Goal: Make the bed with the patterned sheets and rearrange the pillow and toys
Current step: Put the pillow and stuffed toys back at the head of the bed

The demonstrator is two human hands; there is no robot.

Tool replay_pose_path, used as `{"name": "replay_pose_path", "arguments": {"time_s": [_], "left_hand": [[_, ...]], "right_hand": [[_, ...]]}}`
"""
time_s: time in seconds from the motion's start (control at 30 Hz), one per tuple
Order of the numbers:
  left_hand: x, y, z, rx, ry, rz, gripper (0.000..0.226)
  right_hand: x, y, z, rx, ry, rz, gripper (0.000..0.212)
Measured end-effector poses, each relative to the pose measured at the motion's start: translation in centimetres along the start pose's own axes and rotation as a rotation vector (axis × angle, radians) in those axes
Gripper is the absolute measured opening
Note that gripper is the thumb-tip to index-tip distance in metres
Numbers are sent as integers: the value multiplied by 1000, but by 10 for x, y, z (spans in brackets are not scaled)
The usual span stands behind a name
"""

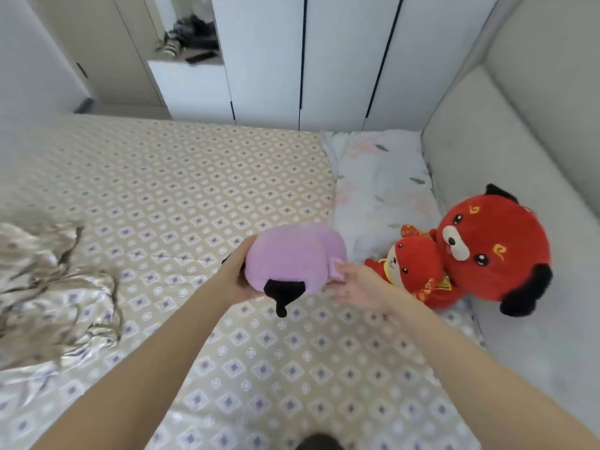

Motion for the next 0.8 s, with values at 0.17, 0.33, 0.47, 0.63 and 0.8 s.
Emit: {"name": "replay_pose_path", "arguments": {"time_s": [0.17, 0.33, 0.47, 0.63, 0.8], "left_hand": [[13, 22, 17, 95, -262, 0, 39], [24, 43, 34, 168, -474, 21, 20], [35, 60, 45, 224, -582, 35, 20], [46, 79, 60, 223, -675, -11, 28], [58, 84, 74, 92, -824, -23, 51]], "right_hand": [[-6, 22, 12, 278, 534, 96, 24], [-16, 43, 26, 381, 790, -112, 39], [-34, 65, 55, 135, 1074, -415, 113], [-45, 79, 89, 213, 1092, -628, 110], [-51, 86, 82, 442, 888, -666, 66]]}}
Point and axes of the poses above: each hand's wrist, its own y-axis away from the middle knuckle, its own z-axis out of the palm, x = y × z, the point moved 4 cm from there along -y, towards the middle knuckle, and after that the axes turned 7 degrees about -x, right-handed, at the moved point
